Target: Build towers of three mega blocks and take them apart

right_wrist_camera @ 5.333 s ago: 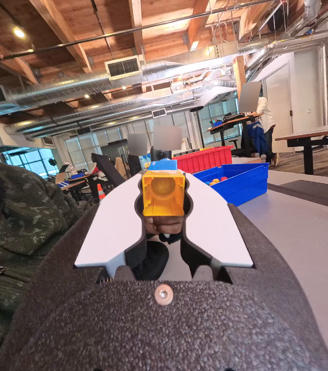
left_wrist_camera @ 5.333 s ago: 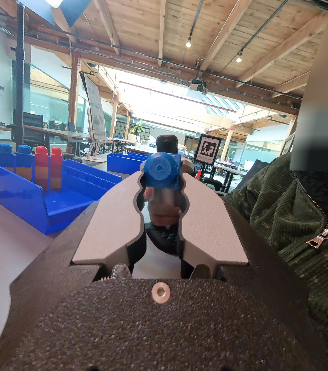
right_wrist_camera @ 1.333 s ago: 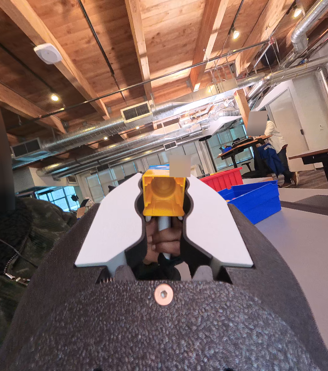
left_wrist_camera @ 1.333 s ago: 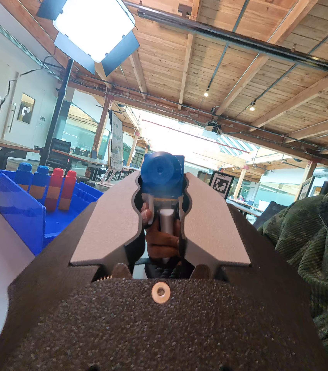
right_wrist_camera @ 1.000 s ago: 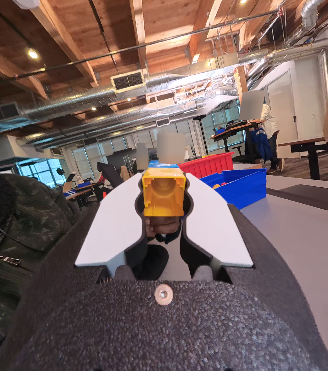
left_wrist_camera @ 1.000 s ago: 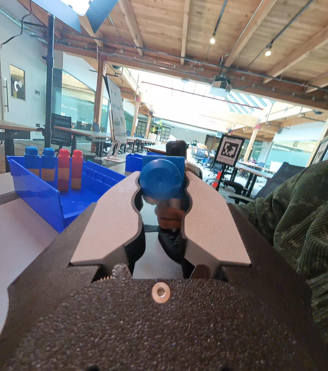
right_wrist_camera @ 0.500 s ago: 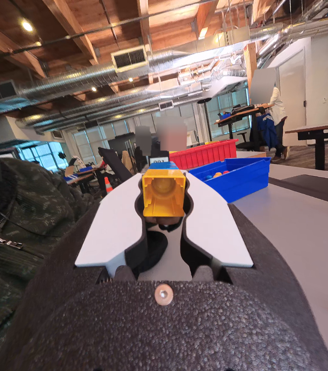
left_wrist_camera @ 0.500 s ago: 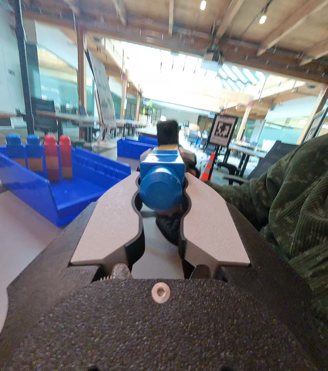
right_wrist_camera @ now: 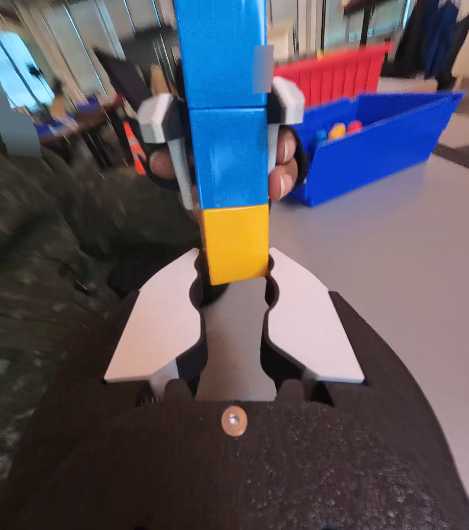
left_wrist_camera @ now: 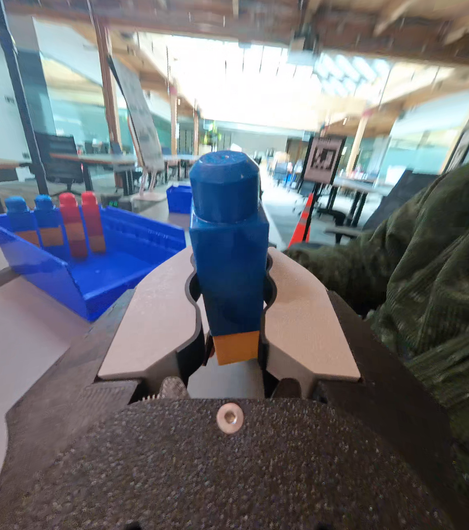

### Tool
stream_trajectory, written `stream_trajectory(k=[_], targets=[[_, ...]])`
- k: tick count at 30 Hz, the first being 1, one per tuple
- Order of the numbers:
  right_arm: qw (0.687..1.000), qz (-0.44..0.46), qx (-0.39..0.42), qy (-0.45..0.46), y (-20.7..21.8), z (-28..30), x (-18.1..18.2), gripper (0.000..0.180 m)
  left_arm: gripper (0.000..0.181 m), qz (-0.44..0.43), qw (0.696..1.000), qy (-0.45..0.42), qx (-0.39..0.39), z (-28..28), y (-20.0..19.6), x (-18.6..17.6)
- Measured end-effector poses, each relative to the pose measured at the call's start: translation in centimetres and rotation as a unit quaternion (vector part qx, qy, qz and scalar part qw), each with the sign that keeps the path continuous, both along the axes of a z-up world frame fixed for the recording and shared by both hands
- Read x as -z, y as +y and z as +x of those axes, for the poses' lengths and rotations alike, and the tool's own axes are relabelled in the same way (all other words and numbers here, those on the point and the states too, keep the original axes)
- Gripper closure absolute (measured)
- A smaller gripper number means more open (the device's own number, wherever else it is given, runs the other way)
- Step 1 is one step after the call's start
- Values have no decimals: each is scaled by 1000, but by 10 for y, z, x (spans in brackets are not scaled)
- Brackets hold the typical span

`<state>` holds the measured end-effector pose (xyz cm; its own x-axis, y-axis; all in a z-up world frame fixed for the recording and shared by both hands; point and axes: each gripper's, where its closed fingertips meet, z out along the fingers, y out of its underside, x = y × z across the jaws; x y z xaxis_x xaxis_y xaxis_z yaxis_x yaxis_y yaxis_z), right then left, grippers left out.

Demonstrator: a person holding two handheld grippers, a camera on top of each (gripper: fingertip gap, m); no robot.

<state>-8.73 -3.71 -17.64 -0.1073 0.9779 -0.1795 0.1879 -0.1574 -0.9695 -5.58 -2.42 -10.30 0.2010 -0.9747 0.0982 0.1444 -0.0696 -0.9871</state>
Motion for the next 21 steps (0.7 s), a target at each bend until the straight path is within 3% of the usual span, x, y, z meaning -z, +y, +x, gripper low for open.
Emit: stream_trajectory(k=[3, 5, 9, 14, 16, 17, 21], targets=[[998, 46, 13, -48, 6, 5, 11, 134, 140, 10, 998, 66, -19, 2, 4, 15], [998, 52, 28, -34, 14, 14, 0, 119, 140, 18, 991, 121, -44, -2, 11, 28], [993, 95, 66, 27, 25, 32, -35, 121, 140, 35, 958, 274, -81, -6, 22, 74], [989, 135, 55, 14, 14, 26, -32, 124, 140, 60, 921, 380, -64, 7, 14, 113], [988, 150, 45, -2, 8, 22, -25, 130, 140, 70, 912, 401, -58, 9, 11, 120], [986, 159, 38, -17, 6, 21, -20, 147, 140, 72, 911, 402, -53, 10, 9, 121], [984, 172, 38, -29, 5, 25, -23, 150, 140, 89, 931, 351, -49, 14, 7, 107]])
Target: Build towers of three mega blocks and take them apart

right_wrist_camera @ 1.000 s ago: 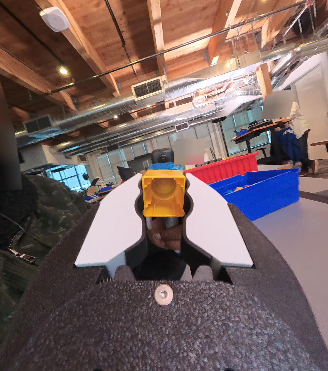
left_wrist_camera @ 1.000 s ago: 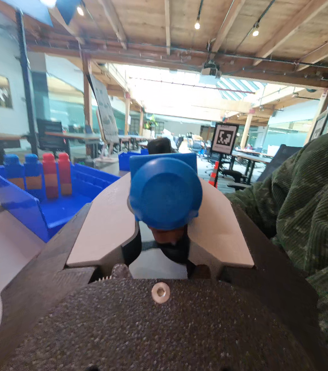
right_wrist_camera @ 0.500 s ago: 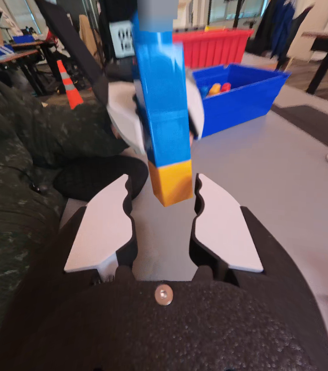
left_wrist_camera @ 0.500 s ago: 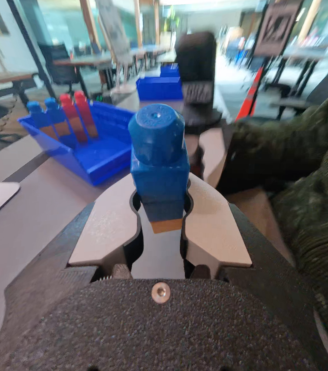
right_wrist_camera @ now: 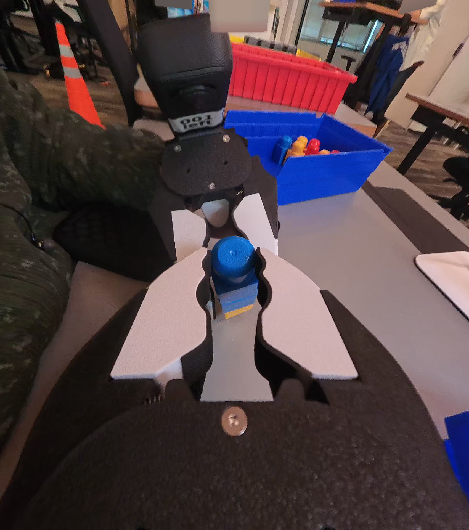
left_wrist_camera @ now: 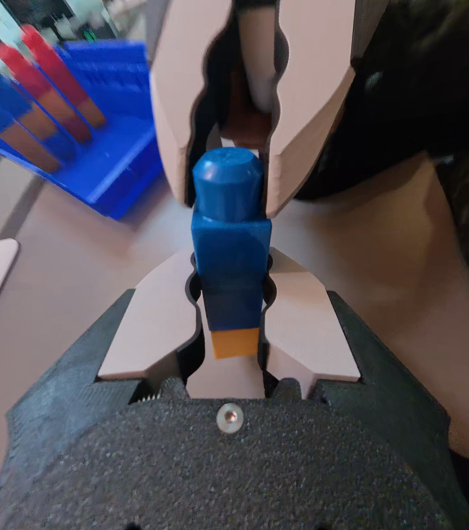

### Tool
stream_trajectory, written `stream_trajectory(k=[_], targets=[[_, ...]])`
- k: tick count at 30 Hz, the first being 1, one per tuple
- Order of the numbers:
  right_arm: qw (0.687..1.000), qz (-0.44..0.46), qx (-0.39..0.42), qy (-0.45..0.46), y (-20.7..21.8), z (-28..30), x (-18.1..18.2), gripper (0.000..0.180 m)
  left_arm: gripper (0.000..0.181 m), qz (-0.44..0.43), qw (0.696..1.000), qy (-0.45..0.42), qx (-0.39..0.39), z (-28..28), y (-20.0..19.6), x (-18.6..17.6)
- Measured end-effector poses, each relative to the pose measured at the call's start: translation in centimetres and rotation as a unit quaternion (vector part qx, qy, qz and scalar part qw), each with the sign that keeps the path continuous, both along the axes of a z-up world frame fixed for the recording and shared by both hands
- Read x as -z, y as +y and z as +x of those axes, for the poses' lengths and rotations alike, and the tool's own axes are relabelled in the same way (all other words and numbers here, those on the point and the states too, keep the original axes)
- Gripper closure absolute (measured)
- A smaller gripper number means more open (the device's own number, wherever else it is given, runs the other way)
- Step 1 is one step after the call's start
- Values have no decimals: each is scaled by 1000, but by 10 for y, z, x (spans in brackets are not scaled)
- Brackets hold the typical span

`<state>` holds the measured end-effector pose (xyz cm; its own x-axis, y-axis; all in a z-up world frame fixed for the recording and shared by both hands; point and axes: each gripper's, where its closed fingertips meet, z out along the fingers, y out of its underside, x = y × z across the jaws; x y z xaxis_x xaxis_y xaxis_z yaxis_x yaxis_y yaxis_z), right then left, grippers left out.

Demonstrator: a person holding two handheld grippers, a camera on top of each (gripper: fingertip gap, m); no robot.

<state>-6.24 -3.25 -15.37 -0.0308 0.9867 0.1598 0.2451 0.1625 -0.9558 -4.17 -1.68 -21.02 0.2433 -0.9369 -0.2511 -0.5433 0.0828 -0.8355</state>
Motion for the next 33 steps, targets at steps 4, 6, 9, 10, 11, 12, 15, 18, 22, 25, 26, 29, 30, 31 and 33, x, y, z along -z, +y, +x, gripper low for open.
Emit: stream_trajectory(k=[4, 6, 9, 10, 11, 12, 15, 18, 22, 25, 26, 29, 30, 31, 33], targets=[[996, 2, 43, 75, 26, 25, -48, 150, 138, 35, 990, -115, -70, -18, 28, -40], [990, 5, 102, 97, 62, 51, -75, 150, 150, 20, 976, -188, -110, -36, 43, -57], [969, 20, 229, 86, 139, 97, -103, 150, 175, -10, 951, -270, -150, -62, 59, -72], [960, 23, 270, 73, 169, 113, -106, 150, 181, -8, 944, -286, -163, -70, 63, -75], [951, 13, 303, 56, 198, 126, -105, 150, 181, -5, 940, -295, -173, -76, 66, -77], [942, -3, 332, 41, 227, 138, -101, 150, 181, -5, 937, -297, -182, -80, 69, -77], [920, -37, 390, 0, 302, 162, -74, 150, 181, 10, 934, -297, -201, -88, 73, -77], [914, -71, 400, -12, 347, 162, -48, 150, 181, 18, 934, -290, -209, -91, 76, -74], [907, -91, 410, -16, 381, 149, -25, 150, 181, 9, 935, -285, -212, -91, 79, -65], [896, -90, 431, -59, 399, 149, -1, 150, 181, 3, 937, -280, -210, -89, 79, -61], [893, -98, 433, -70, 401, 149, 7, 150, 181, 4, 938, -278, -208, -88, 79, -61], [889, -96, 442, -74, 406, 152, 16, 150, 181, 13, 941, -271, -204, -86, 77, -61], [888, -99, 444, -69, 406, 152, 15, 150, 181, 15, 941, -269, -202, -85, 76, -61], [888, -101, 444, -69, 406, 153, 16, 150, 181, 16, 942, -267, -201, -84, 75, -61], [886, -95, 447, -79, 405, 155, 16, 144, 181, 17, 943, -264, -200, -83, 75, -60]])
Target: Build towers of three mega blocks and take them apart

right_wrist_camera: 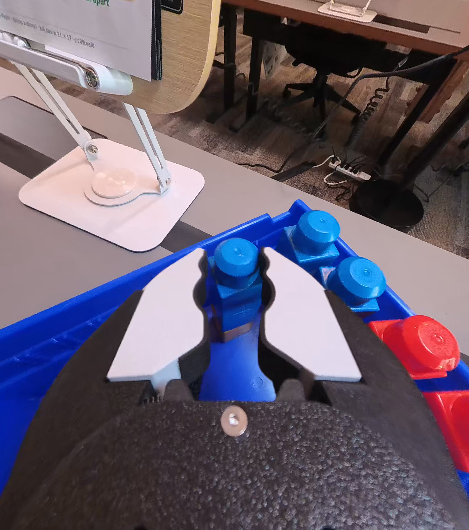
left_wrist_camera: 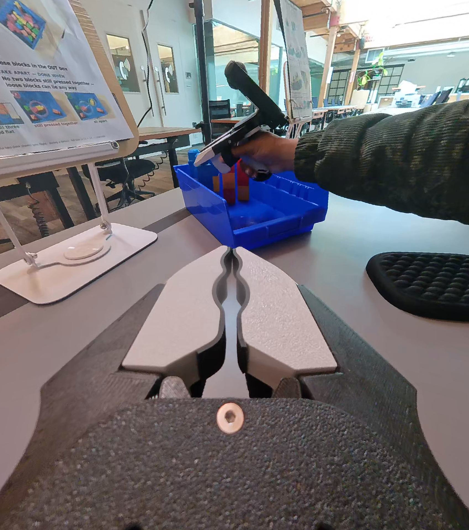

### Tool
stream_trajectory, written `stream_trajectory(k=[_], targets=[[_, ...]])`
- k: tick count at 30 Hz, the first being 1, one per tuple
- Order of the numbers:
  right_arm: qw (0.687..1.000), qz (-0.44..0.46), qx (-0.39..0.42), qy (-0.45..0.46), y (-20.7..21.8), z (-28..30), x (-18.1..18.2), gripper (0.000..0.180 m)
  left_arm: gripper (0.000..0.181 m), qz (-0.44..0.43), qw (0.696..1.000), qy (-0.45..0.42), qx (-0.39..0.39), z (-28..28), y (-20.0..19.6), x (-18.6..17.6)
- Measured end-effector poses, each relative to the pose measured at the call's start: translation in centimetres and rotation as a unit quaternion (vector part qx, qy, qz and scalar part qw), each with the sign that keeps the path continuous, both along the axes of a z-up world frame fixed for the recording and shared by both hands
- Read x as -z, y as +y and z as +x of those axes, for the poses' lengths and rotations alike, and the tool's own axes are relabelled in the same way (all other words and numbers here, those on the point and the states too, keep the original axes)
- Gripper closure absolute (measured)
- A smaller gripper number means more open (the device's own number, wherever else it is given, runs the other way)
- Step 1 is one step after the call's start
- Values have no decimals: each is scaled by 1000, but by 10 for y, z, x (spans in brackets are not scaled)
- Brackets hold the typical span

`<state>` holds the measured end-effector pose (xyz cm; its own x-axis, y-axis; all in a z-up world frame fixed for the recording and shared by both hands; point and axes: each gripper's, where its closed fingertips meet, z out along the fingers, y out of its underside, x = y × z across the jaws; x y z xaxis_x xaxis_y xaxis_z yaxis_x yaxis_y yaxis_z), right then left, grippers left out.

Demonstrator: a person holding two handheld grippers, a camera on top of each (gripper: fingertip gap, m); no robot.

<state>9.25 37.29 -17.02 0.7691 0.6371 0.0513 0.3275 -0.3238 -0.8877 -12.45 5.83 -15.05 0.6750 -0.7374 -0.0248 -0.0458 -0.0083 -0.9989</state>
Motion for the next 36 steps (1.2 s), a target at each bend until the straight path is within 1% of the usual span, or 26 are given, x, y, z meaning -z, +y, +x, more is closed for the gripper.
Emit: stream_trajectory(k=[2, 4, 6, 8, 11, 14, 17, 18, 20, 22, 23, 25, 27, 31, 34, 36], targets=[[1000, 2, -5, 3, -3, -2, -6, 131, 181, -1, 1000, 1, -1, 0, 0, 1], [1000, 19, -7, 16, -7, -5, -22, 119, 181, -1, 1000, -1, -4, -2, 1, 0], [998, 65, -3, 18, -14, -7, -48, 118, 181, -1, 1000, -4, -10, -5, 3, -1], [993, 113, -13, 37, -32, -18, -79, 118, 181, 2, 1000, -8, -21, -10, 5, -3], [981, 149, -68, 104, -87, -50, -116, 116, 181, 17, 999, -17, -46, -23, 9, -13], [965, 159, -135, 158, -160, -81, -130, 117, 181, 45, 995, -23, -89, -46, 13, -31], [956, 129, -186, 185, -226, -102, -115, 125, 181, 62, 986, -42, -150, -86, 20, -51], [954, 116, -200, 192, -246, -107, -106, 132, 181, 67, 981, -47, -177, -104, 23, -56], [950, 94, -224, 195, -281, -115, -85, 159, 181, 70, 967, -57, -236, -144, 30, -65], [950, 82, -235, 190, -303, -119, -63, 174, 181, 67, 950, -42, -301, -188, 37, -66], [949, 74, -241, 190, -311, -121, -52, 179, 180, 61, 940, -21, -335, -211, 40, -62], [947, 52, -245, 200, -317, -123, -33, 179, 177, 37, 912, 35, -408, -256, 46, -48], [946, 33, -245, 211, -315, -123, -22, 179, 166, -20, 882, 82, -464, -295, 50, -23], [948, 30, -238, 208, -305, -120, -17, 179, 145, -137, 844, 103, -509, -342, 60, 24], [949, 27, -240, 203, -306, -122, -12, 179, 130, -220, 811, 133, -526, -364, 69, 55], [950, 33, -242, 194, -308, -123, -10, 179, 129, -262, 787, 166, -534, -377, 74, 73]])
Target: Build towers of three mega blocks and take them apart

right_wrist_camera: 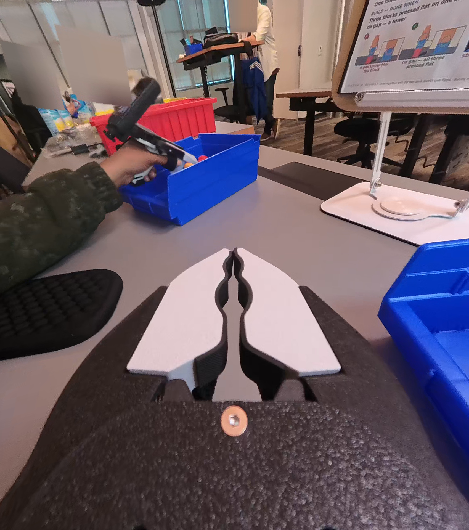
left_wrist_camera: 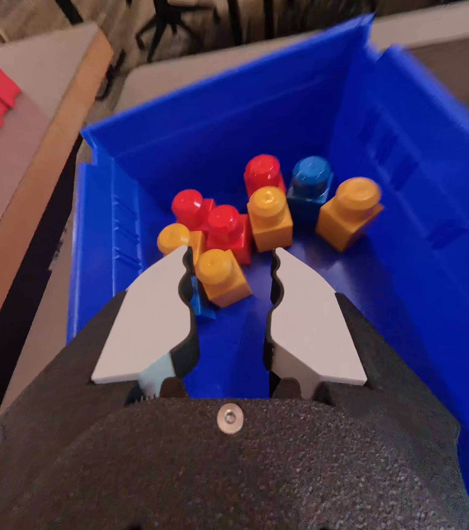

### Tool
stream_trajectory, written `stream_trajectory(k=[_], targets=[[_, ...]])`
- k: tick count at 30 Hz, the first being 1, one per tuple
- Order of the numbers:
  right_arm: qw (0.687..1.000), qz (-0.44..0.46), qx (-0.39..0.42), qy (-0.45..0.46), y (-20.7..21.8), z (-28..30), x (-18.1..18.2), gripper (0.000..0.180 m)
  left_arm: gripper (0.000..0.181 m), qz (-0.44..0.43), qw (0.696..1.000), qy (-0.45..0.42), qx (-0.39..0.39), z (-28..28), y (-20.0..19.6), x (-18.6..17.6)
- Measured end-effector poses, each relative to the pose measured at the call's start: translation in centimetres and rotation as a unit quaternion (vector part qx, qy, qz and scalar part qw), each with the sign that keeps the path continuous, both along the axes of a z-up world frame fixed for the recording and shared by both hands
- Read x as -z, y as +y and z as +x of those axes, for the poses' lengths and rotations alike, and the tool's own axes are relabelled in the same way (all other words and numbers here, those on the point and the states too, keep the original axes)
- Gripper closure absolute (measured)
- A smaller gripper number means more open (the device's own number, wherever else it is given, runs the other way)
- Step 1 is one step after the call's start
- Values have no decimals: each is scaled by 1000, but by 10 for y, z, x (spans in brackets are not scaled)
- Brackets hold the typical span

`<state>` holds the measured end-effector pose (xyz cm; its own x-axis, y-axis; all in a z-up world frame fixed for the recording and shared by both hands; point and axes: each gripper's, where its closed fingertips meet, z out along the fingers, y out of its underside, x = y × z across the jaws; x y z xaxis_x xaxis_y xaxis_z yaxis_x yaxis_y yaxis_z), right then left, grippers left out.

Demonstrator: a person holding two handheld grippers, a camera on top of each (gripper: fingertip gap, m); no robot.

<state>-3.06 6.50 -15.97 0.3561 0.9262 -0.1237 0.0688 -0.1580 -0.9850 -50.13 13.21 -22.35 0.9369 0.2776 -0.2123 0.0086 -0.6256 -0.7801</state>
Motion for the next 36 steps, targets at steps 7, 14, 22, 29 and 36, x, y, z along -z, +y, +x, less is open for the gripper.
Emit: stream_trajectory(k=[7, 14, 22, 29, 36], targets=[[1000, 9, -7, -9, -2, 0, 4, 179, 142, -93, 995, 40, -13, -19, 3, 31], [999, 22, -15, -18, -5, -2, 8, 179, 149, -16, 995, 92, 32, 7, 1, -10], [991, 115, -6, -67, -16, -16, 10, 147, 149, 283, 869, -154, 376, 235, -40, -148], [968, 207, 11, -144, -34, -41, 23, 120, 149, 229, 785, -206, 538, 413, -91, -99], [960, 224, 14, -167, -36, -41, 23, 143, 143, 226, 759, -184, 582, 431, -102, -89]])
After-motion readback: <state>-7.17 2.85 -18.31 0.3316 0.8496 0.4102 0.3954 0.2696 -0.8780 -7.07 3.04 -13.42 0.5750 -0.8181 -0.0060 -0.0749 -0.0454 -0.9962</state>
